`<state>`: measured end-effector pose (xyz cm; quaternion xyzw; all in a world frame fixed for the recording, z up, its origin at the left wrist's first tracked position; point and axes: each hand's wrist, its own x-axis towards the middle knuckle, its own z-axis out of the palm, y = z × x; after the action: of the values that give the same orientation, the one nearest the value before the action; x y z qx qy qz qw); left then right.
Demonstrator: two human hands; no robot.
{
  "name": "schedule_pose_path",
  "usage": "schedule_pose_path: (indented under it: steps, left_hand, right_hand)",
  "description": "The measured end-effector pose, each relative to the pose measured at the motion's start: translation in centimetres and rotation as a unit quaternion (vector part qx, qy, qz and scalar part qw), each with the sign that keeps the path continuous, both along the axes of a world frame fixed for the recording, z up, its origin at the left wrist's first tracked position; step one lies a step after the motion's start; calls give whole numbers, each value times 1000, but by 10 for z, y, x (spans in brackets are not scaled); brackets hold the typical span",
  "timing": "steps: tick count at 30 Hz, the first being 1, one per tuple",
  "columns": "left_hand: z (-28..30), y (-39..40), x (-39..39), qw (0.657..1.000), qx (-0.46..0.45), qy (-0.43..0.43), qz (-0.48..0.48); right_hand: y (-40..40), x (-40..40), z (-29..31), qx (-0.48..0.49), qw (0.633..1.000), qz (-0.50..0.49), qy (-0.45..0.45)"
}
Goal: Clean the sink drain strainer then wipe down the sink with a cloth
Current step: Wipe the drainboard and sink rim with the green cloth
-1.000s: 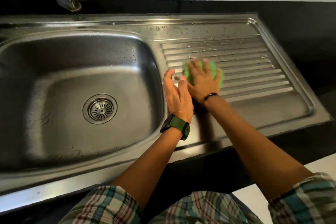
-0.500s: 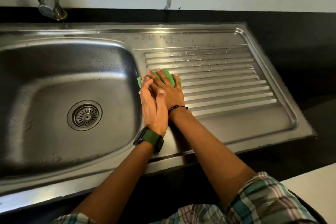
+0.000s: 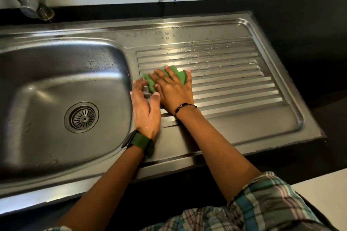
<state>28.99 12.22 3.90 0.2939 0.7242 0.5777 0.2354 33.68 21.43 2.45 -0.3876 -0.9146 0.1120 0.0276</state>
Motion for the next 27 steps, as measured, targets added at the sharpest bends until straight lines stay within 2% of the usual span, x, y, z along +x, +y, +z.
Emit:
schedule_pose_path:
  steps: [4,11,18,22,25,27]
  left_hand:
    - [1,0,2,1000,-10,21,-11]
    - [7,18,3,996,-23,66,-51]
    - [1,40,-2,995,-33,64,-70]
    - [-1,39,-3,997,-26,46,-64]
    - [1,40,-4,999,0,7,-36]
    - [1,41,-6,1000,15,1,-25]
  right_hand:
    - [21,29,-2,1,999,-38,11]
    - [70,88,-3,6,992,-124,-21]
    - [95,124,0,3,983,-183,-16]
    - [97,124,3,-3,972,-233,39]
    - [88,114,2,45,975,-214,43]
    - [80,107,3,38,979,-198,28]
